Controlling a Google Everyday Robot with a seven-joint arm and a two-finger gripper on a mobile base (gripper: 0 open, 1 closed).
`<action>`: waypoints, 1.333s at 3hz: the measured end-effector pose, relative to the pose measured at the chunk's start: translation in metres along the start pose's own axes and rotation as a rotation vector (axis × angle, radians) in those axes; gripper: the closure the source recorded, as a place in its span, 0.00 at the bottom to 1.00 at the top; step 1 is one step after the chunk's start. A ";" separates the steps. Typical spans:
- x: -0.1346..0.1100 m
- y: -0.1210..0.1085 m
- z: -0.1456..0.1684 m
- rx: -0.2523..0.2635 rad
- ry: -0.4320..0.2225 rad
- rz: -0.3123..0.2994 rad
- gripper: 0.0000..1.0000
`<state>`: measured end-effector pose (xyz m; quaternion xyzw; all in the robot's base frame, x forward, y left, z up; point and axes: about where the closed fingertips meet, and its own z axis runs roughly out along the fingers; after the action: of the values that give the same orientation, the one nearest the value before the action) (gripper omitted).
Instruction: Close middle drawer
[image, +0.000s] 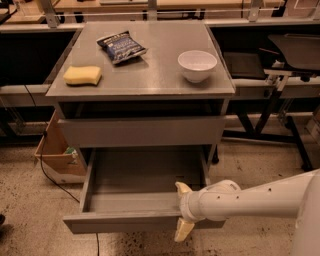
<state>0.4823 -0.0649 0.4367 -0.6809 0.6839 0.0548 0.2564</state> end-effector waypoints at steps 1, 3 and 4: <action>-0.003 -0.003 -0.030 0.013 0.025 -0.006 0.00; 0.017 0.035 -0.061 -0.052 0.083 0.051 0.14; 0.024 0.051 -0.072 -0.069 0.099 0.066 0.37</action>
Offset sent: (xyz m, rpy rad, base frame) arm -0.0465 -0.0462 0.0555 -0.0880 0.0758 -0.0375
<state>0.4149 -0.1131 0.4746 -0.6682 0.7156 0.0530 0.1964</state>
